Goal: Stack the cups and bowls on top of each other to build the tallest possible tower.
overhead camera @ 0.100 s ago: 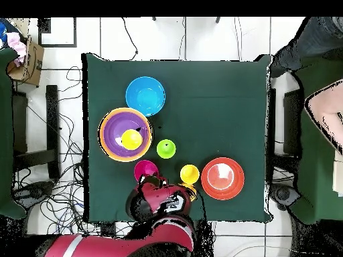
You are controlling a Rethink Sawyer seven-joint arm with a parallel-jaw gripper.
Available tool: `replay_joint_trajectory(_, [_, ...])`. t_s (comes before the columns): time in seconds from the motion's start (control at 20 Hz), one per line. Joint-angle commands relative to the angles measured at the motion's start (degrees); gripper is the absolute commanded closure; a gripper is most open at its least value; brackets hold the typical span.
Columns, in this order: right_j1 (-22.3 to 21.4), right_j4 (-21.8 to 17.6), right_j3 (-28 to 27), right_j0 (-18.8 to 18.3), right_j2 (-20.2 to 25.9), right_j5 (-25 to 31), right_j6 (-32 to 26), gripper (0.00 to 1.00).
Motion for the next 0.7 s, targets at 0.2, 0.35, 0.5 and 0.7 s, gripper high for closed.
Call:
replay_joint_trajectory(0.2, [-0.87, 1.87, -0.77, -0.73, 4.68, 0.66, 7.11, 1.0])
replay_joint_trajectory(0.35, [-5.24, 0.51, 1.36, -2.66, 5.5, 4.01, 5.83, 1.0])
replay_joint_trajectory(0.5, [-8.82, -0.25, 2.78, -4.34, 6.31, 7.12, 4.38, 1.0])
replay_joint_trajectory(0.7, [-12.8, -0.86, 4.39, -6.76, 7.98, 10.67, 2.66, 1.0])
